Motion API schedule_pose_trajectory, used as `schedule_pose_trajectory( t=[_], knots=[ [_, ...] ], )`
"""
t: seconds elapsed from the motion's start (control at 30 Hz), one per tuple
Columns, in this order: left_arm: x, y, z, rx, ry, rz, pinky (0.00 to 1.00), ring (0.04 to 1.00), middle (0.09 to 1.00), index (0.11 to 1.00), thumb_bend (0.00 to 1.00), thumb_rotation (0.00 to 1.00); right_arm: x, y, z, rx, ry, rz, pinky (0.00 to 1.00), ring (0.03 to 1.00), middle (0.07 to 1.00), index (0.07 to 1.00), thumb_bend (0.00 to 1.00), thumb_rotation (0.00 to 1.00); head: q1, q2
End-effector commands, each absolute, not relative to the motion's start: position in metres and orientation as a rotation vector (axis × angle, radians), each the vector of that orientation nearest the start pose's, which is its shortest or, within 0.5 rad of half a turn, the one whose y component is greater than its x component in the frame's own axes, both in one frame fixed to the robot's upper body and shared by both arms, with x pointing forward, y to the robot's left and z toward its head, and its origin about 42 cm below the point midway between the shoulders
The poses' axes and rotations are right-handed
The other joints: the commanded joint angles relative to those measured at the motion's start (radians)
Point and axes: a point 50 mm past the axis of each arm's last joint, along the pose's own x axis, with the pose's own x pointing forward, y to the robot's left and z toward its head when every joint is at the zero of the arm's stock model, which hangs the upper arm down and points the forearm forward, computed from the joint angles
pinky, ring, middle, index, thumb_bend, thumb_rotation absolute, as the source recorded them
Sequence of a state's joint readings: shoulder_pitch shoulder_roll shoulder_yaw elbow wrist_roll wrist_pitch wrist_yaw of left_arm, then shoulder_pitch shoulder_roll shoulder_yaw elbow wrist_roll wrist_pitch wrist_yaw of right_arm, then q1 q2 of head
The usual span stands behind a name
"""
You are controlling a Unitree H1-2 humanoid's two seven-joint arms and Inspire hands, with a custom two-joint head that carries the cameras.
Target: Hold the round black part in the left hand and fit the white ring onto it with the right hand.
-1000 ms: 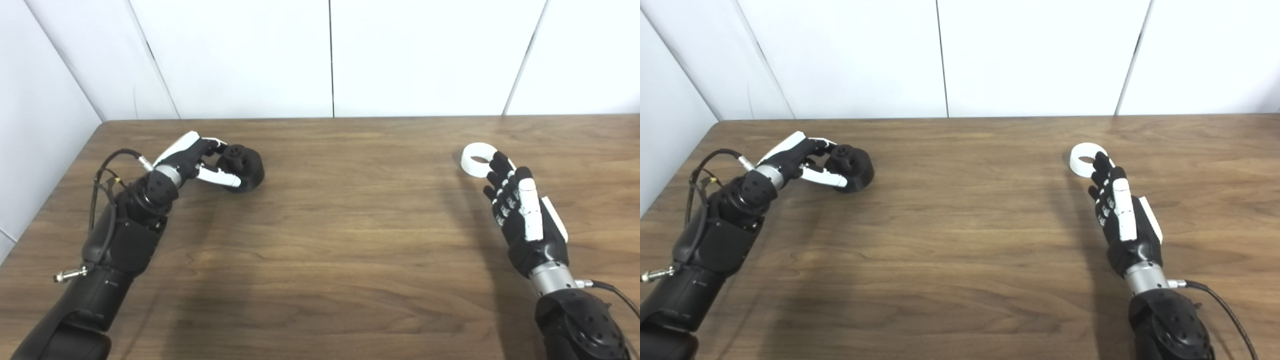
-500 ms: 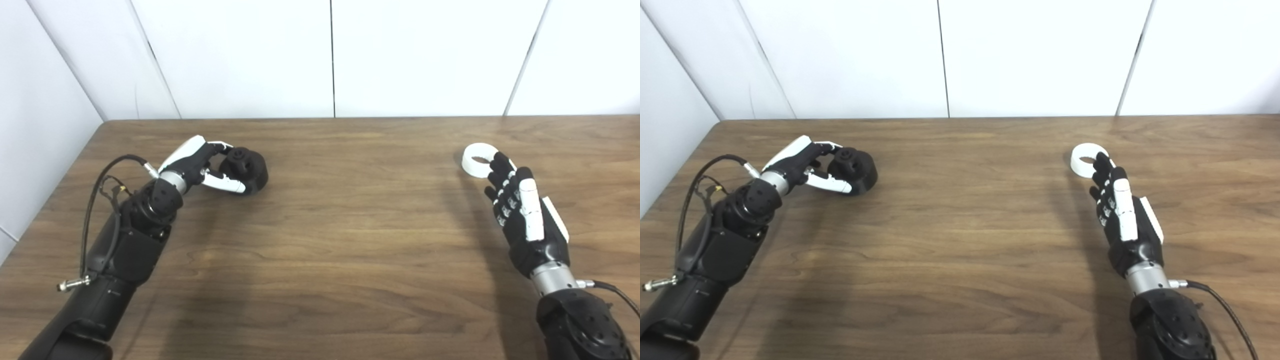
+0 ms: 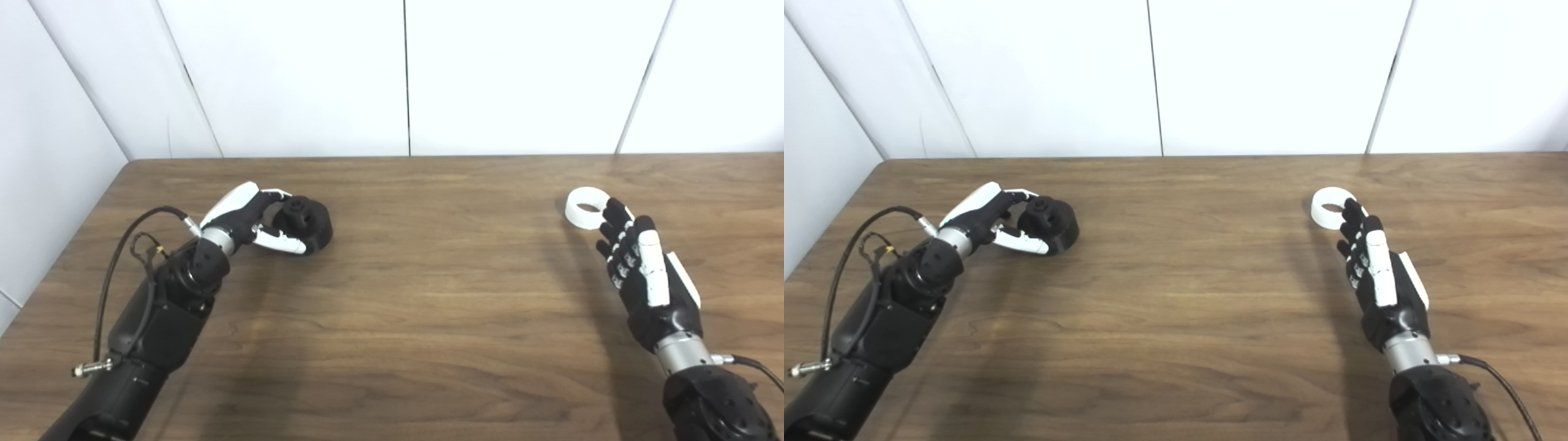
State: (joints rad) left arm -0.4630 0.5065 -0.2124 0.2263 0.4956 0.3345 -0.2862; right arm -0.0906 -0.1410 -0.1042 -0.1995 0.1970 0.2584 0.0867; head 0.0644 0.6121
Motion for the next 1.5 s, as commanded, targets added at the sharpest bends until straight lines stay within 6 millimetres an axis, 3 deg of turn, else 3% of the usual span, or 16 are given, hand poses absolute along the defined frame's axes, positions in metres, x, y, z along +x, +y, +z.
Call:
schedule_pose_trajectory(
  t=[0.0,0.23,0.67,1.2,1.47],
  knots=[
    [0.428,0.314,0.209,1.047,0.125,-0.168,0.85,0.954,0.909,0.779,0.92,0.30,0.314,-0.264,0.187,0.053,-0.130,0.065,1.00,1.000,0.986,0.962,0.54,1.00,0.000,0.001],
    [0.424,0.305,0.199,1.033,0.103,-0.196,0.85,0.958,0.907,0.759,0.91,0.27,0.314,-0.264,0.186,0.062,-0.130,0.065,1.00,1.000,0.986,0.961,0.52,1.00,-0.001,0.001],
    [0.415,0.296,0.193,1.025,0.101,-0.218,0.85,0.963,0.920,0.782,0.91,0.29,0.314,-0.264,0.185,0.038,-0.121,0.069,1.00,1.000,0.983,0.961,0.55,1.00,-0.003,0.000],
    [0.383,0.244,0.191,1.024,0.015,-0.355,0.89,0.990,0.935,0.781,0.90,0.28,0.316,-0.257,0.186,0.027,-0.110,0.085,1.00,1.000,0.988,0.966,0.59,1.00,-0.005,0.002],
    [0.369,0.229,0.186,1.018,-0.005,-0.410,0.87,0.987,0.934,0.781,0.90,0.28,0.317,-0.256,0.186,0.028,-0.114,0.093,1.00,1.000,0.989,0.970,0.57,1.00,-0.010,0.004]
  ],
)
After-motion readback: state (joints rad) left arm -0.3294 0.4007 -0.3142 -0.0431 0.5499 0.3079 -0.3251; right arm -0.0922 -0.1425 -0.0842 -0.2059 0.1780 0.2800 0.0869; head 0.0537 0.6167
